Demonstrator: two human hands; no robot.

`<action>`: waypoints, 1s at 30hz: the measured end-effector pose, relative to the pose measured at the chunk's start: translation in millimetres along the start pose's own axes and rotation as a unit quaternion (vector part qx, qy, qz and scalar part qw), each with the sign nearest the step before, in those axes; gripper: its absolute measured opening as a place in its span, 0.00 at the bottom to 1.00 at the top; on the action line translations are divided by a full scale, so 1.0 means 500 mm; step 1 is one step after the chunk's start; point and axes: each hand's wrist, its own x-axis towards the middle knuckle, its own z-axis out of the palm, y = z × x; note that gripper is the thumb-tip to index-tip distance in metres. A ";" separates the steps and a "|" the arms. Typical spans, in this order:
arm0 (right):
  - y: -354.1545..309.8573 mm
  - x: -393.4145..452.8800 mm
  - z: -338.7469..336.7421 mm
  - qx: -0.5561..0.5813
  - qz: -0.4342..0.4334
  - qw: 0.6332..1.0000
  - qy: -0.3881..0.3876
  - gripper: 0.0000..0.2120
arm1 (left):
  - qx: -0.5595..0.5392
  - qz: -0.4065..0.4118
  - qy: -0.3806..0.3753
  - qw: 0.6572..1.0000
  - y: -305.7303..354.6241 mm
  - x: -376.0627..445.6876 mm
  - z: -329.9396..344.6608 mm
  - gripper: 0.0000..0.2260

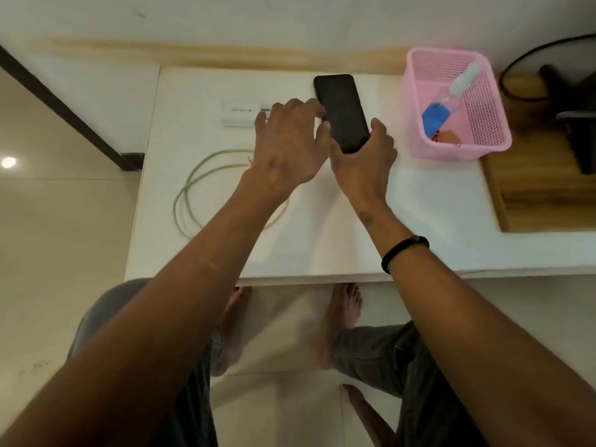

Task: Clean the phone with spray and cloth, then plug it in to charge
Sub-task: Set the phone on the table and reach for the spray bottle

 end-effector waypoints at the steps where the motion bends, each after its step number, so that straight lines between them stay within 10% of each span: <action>1: -0.003 0.013 0.008 -0.040 -0.006 0.999 0.005 0.44 | 0.000 0.001 -0.016 1.000 0.000 0.007 0.002 0.17; 21: -0.017 0.051 0.023 -0.113 0.039 0.993 0.008 0.46 | -0.009 -0.044 -0.049 0.998 0.012 0.034 0.002 0.19; 30: 0.011 -0.021 -0.071 -0.214 0.033 0.963 -0.162 0.44 | -0.008 -0.025 -0.076 0.997 0.011 0.028 -0.003 0.18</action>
